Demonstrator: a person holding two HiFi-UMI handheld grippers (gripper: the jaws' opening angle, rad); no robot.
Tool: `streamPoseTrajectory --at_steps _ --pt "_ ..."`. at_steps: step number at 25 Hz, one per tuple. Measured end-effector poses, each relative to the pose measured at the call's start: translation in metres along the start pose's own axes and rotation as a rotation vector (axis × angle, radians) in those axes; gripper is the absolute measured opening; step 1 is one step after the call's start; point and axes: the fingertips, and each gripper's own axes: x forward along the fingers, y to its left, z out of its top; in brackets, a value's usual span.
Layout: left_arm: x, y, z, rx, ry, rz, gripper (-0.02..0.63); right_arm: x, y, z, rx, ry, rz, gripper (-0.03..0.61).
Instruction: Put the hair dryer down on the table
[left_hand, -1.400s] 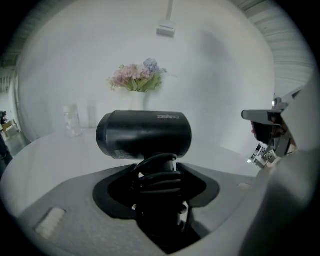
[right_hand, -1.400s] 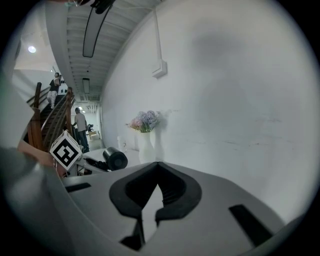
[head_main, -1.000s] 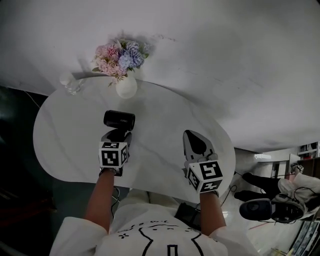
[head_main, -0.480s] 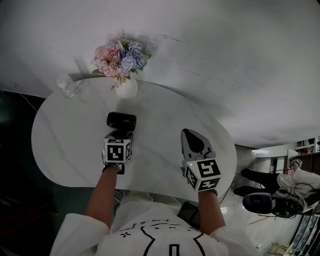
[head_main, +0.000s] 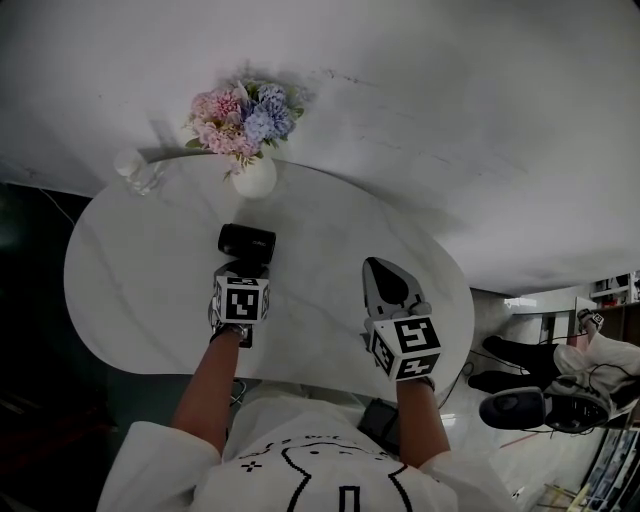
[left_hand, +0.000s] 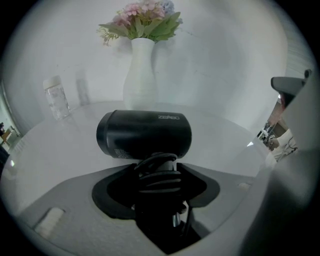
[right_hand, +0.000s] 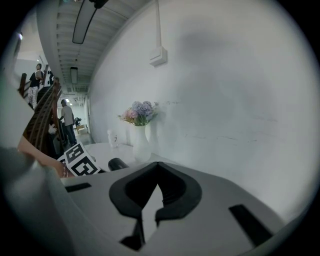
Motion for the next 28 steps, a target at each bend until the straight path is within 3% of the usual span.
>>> streamPoseTrajectory --at_steps 7,11,14,28 --pt "-0.001 -0.001 -0.001 -0.020 -0.020 -0.021 0.249 -0.005 0.005 0.001 -0.001 -0.010 0.012 -0.005" --pt "-0.002 -0.012 -0.001 0.000 -0.020 -0.075 0.316 -0.009 0.008 0.004 -0.015 -0.017 0.034 -0.005" --pt "-0.006 -0.007 -0.002 0.010 -0.016 -0.047 0.337 -0.012 0.011 0.007 -0.016 -0.029 0.047 -0.005" --pt "-0.070 0.001 0.030 0.025 -0.163 -0.052 0.339 -0.018 0.029 0.032 -0.037 -0.105 0.093 -0.005"
